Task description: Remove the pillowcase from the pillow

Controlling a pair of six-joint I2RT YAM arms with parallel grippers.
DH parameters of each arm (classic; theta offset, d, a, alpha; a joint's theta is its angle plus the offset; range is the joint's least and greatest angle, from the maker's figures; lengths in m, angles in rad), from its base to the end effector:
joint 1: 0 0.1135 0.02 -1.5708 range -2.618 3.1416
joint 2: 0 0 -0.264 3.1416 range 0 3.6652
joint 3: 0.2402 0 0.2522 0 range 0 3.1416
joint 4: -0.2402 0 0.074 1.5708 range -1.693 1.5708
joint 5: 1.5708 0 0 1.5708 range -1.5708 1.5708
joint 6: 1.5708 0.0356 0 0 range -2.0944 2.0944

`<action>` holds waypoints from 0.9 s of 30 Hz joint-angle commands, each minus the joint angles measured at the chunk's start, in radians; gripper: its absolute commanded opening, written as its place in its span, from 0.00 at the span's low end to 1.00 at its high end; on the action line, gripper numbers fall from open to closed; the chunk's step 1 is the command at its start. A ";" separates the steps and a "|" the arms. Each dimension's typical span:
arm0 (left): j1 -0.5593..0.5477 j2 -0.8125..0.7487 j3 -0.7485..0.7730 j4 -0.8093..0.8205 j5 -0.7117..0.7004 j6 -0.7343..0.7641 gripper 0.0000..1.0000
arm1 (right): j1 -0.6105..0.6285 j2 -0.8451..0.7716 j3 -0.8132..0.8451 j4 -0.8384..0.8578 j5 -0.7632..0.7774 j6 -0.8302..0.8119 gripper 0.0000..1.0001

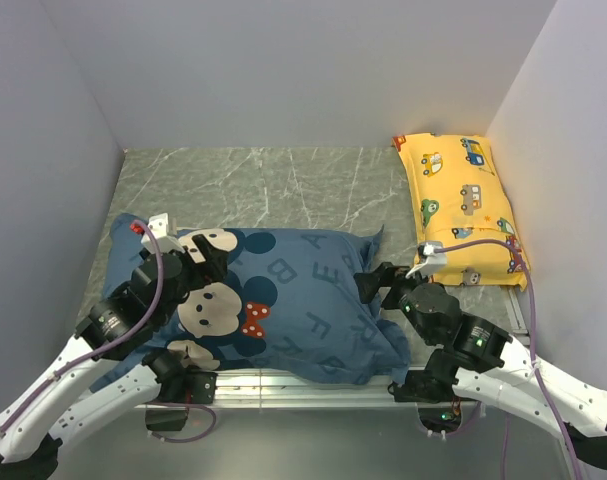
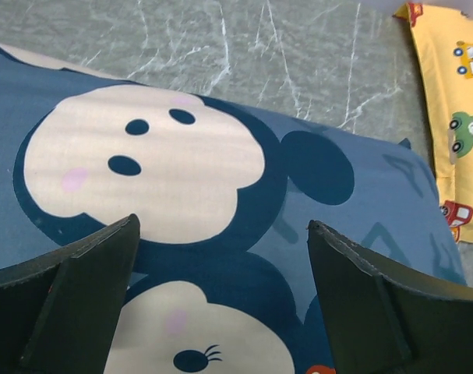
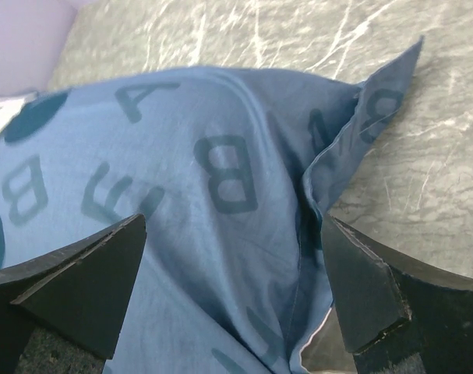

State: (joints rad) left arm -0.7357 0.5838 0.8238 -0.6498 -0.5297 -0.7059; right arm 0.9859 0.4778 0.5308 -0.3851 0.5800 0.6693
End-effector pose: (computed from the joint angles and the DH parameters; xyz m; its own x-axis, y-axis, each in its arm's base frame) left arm 0.1006 -0.0668 0.3338 -0.3776 -0.4133 -0.8286 -0.0123 0.8970 -0.4418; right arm 0.0853 0.0935 0.2739 -0.3964 0.3414 -0.8523 -0.2109 0.8696 0.4464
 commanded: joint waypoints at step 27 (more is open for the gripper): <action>-0.004 0.014 0.146 -0.215 0.005 -0.110 0.89 | 0.704 0.703 0.399 0.015 0.254 -0.364 1.00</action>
State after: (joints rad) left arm -0.7357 0.5987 0.9295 -0.8433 -0.5339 -0.8070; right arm 1.6436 1.1069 0.8520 -0.3782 0.7277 0.3416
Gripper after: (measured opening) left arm 0.893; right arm 0.997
